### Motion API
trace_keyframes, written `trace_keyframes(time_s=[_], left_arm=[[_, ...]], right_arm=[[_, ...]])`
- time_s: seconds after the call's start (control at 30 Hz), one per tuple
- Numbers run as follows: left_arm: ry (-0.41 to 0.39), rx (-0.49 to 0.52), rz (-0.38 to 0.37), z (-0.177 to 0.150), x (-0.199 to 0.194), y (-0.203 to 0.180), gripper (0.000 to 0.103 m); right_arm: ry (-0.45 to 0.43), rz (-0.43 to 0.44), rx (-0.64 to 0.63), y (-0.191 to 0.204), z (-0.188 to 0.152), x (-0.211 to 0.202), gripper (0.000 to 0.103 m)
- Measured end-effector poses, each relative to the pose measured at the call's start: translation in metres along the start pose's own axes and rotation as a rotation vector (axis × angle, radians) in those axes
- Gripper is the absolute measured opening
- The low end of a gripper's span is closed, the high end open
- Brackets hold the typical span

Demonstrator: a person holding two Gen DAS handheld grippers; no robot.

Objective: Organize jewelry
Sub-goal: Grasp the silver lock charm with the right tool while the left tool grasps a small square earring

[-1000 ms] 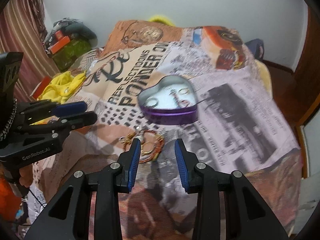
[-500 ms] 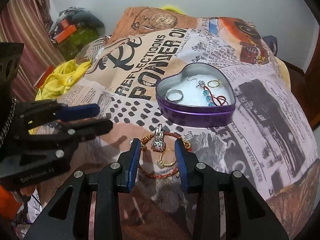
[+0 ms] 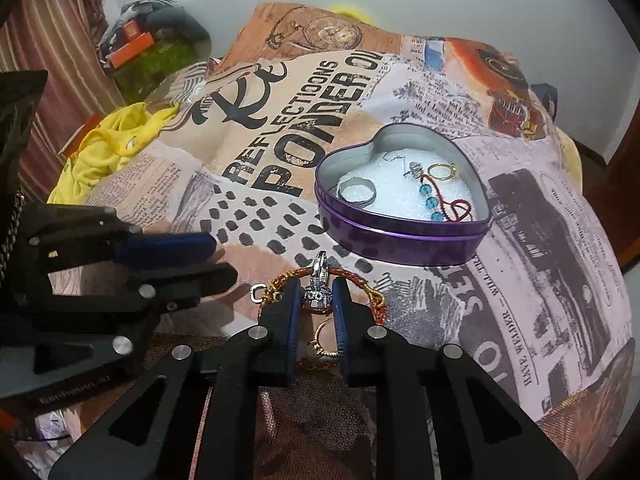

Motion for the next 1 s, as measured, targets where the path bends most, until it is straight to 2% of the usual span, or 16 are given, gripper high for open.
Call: trace_keyframes(time_s=[0.47, 0.7, 0.8, 1.0], left_arm=[[0.028, 0.066, -0.01, -0.001, 0.011, -0.02, 0.017], [0.038, 0.06, -0.02, 0.004, 0.016, -0.023, 0.016], [0.035, 0.053, -0.005, 0.004, 0.017, -0.022, 0.009], [0.023, 0.031, 0.009, 0.004, 0.012, -0.017, 0.009]], right_arm=[[-0.09, 0.02, 0.064, -0.016, 0.001, -0.036, 0.014], [-0.101, 0.023, 0.077, -0.02, -0.001, -0.039, 0.014], [-0.108, 0.025, 0.083, -0.022, -0.001, -0.042, 0.014], [-0.117, 0.019, 0.092, -0.026, -0.003, -0.047, 0.014]])
Point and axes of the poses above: each gripper's, at about its wrist camera, not at the fingertips, and x roughly the way its jaws point, y to its left, z to its top, the point moved 2 cm from there along x, roughly the way its jaws point, and after that the axes turned 8 degrees about z, right-handed, at the moved point
